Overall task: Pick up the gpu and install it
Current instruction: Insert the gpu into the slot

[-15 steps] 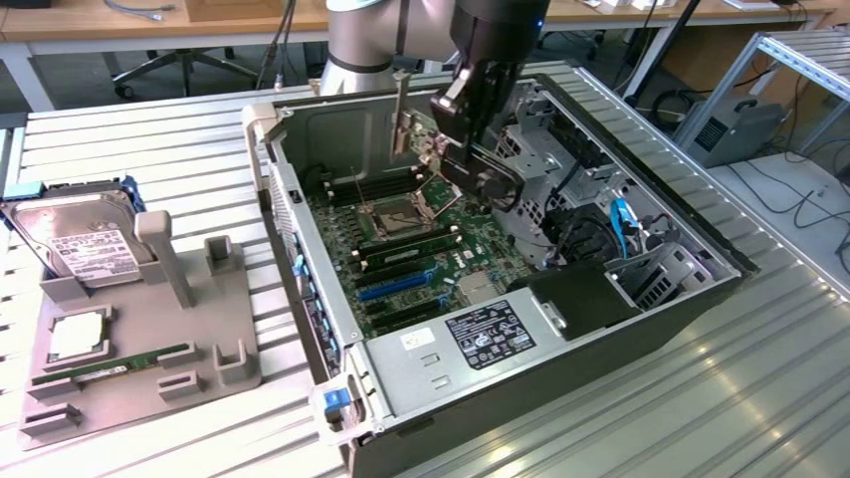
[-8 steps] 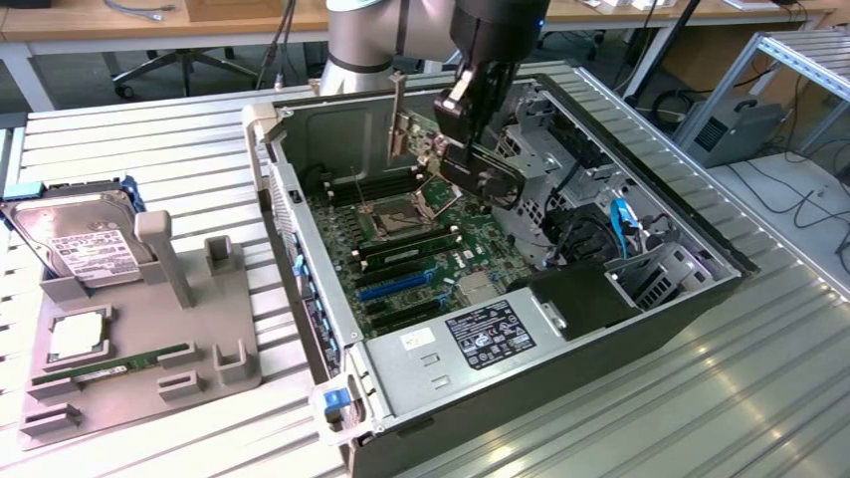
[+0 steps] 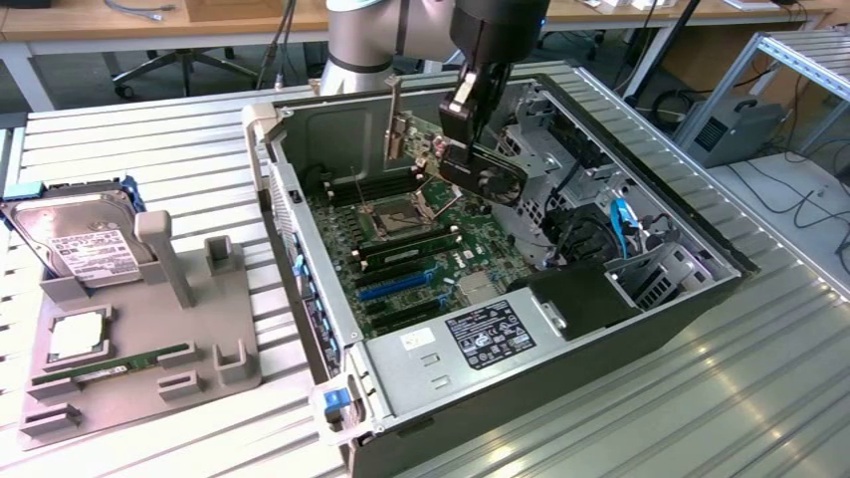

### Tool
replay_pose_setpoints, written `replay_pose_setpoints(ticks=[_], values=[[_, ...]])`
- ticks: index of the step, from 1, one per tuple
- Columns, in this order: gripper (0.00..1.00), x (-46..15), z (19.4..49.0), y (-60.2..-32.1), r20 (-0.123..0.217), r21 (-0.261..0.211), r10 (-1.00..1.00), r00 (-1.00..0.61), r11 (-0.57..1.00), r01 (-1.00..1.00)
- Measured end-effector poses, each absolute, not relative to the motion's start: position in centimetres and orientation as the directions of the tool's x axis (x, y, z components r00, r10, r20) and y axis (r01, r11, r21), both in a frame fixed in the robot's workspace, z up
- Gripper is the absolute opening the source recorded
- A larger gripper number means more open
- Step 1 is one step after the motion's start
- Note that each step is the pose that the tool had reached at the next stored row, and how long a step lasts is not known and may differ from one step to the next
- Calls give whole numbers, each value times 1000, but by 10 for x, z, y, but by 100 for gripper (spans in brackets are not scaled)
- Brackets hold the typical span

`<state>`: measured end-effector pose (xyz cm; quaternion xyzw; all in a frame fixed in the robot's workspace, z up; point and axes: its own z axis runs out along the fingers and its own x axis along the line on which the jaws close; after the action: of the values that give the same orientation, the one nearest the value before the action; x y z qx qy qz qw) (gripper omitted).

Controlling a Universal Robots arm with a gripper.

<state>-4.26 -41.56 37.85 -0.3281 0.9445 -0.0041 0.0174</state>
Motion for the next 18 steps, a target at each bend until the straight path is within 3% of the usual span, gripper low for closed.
replay_pose_setpoints(ticks=[18], values=[[27, -43, 378, -416, -30, -19, -743, -668, 669, -743]])
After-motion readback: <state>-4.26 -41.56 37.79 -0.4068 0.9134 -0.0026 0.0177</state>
